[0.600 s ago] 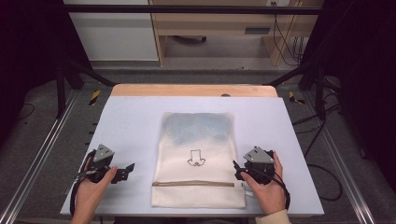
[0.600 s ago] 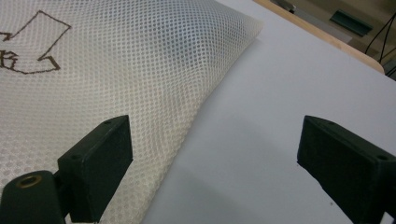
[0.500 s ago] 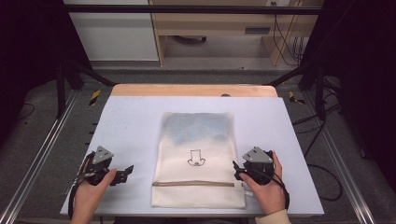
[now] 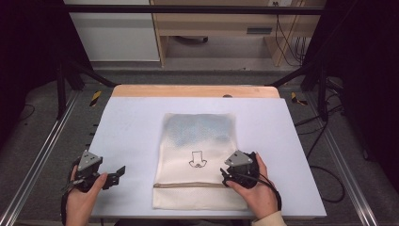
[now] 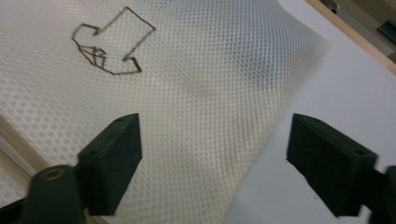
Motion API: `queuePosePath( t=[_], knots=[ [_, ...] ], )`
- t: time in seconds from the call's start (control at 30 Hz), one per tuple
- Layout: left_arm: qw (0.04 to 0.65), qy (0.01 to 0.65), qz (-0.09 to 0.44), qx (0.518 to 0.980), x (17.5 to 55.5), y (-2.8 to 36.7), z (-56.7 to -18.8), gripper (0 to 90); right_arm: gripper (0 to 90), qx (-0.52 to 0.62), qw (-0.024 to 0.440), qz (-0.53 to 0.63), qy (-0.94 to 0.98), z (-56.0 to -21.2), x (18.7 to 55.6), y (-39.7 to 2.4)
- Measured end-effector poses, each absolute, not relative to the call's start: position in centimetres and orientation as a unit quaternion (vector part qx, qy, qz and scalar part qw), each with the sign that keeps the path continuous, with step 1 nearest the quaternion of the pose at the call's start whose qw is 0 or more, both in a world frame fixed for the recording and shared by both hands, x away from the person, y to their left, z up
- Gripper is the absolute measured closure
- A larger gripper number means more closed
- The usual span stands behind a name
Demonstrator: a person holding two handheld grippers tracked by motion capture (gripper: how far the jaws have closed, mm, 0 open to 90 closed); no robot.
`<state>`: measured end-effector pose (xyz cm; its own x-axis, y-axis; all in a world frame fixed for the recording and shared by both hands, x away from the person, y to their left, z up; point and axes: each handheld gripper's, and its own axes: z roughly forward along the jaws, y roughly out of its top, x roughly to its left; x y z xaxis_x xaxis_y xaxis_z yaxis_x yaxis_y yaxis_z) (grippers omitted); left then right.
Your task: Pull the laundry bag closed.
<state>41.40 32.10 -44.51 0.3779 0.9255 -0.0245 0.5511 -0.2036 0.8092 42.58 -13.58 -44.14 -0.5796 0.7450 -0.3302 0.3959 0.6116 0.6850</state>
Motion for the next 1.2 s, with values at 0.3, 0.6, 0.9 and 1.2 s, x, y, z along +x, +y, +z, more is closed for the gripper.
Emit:
queuePosePath(
  t=[0.3, 0.6, 0.9, 1.2],
  knots=[
    [0.371, 0.517, 0.251, 0.729, 41.4, 32.9, -44.5, 6.2, 25.6, 0.260, 0.243, 0.290, 0.888, -40.9, 42.9, -8.5],
    [0.362, 0.514, 0.263, 0.732, 42.0, 33.0, -44.4, 6.2, 13.0, 0.220, 0.210, 0.260, 0.916, -39.7, 44.0, -3.6],
    [0.384, 0.528, 0.241, 0.718, 42.1, 33.7, -44.6, 5.3, 15.0, 0.188, 0.208, 0.250, 0.927, -37.9, 44.9, -0.7],
    [0.387, 0.521, 0.250, 0.718, 42.1, 33.3, -44.6, 5.3, 24.8, 0.162, 0.191, 0.268, 0.930, -38.0, 44.6, 1.2]
  ],
)
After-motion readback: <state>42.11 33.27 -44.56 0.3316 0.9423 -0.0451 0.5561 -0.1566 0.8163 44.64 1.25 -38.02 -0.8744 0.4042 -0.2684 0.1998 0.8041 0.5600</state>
